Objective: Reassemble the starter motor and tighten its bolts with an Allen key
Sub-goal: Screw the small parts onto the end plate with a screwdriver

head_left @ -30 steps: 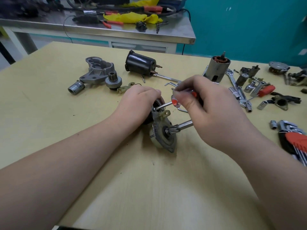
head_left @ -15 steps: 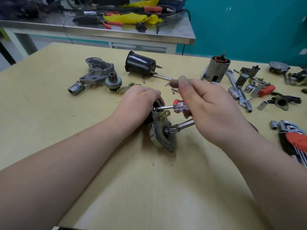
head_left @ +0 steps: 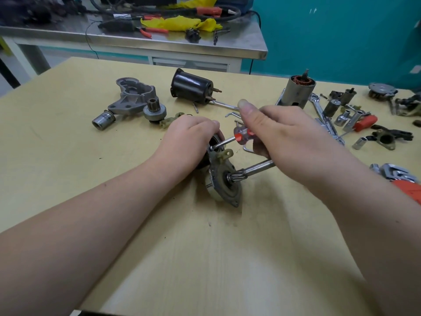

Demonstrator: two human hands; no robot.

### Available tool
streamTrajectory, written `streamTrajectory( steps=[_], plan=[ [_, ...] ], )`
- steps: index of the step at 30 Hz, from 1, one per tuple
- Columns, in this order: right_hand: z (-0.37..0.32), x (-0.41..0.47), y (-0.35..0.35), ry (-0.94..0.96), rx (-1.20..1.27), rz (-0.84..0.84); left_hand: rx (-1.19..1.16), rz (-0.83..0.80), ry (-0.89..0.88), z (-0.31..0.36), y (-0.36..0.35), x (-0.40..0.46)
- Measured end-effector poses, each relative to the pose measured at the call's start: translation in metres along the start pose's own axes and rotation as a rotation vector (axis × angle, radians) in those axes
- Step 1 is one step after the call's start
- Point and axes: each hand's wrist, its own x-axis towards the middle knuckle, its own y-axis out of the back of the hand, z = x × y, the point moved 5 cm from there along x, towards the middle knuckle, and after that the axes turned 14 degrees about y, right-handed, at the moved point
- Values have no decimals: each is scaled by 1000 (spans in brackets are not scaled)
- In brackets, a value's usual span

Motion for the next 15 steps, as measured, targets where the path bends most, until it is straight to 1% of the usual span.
streamTrajectory(
  steps=[6, 10, 15],
  plan=[
    [-14, 4, 8, 71, -174, -98, 16, 23, -66, 4, 2, -5],
    [-15, -2, 4, 123, -160, -111, 50, 33, -79, 6, 3, -6],
    [-13, -5, 4, 260, -149, -146, 50, 5, -124, 7, 2, -9]
  ],
)
